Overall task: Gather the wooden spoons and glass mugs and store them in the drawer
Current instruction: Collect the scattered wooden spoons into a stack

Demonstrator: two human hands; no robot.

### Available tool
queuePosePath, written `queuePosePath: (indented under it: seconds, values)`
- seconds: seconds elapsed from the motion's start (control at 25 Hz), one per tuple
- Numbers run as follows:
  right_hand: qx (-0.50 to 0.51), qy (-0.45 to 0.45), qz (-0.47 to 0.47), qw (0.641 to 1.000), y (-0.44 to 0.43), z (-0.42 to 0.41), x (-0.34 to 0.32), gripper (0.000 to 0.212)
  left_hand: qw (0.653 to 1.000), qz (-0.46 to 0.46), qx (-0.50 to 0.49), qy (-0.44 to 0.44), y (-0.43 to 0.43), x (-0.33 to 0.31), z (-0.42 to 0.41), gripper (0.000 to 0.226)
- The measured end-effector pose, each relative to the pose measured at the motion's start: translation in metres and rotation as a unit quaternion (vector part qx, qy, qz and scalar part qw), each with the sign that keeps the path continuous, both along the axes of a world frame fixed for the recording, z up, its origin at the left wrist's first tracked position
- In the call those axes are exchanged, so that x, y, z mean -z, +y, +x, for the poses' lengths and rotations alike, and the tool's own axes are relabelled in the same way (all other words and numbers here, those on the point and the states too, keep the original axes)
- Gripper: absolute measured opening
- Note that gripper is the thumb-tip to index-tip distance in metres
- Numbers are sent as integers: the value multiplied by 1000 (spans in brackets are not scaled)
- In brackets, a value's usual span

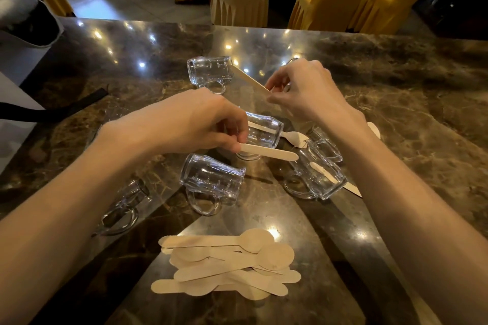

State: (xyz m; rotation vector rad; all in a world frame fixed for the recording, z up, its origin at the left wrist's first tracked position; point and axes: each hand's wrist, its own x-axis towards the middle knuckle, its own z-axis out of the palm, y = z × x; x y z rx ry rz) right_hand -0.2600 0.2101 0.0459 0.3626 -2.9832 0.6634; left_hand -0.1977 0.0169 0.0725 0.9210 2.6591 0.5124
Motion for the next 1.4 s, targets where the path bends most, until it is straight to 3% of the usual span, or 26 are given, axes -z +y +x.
queuePosePath:
  seconds: [0.4,0.6,0.96,1.4]
  values:
    - [-83,15,14,996,4,66,-33,14,998,50,20,-43,-9,-25,38,23]
    - [-108,-6,32,994,8,94,-35,13,1000,20,16,11,-11,-18,65,43]
    - [-193,-94,42,976,10,143,-20,16,999,14,3,42,-22,15,119,19]
    - [-238,-163,74,955,-2,161,4,21,995,-1,-22,98,-14,51,144,24]
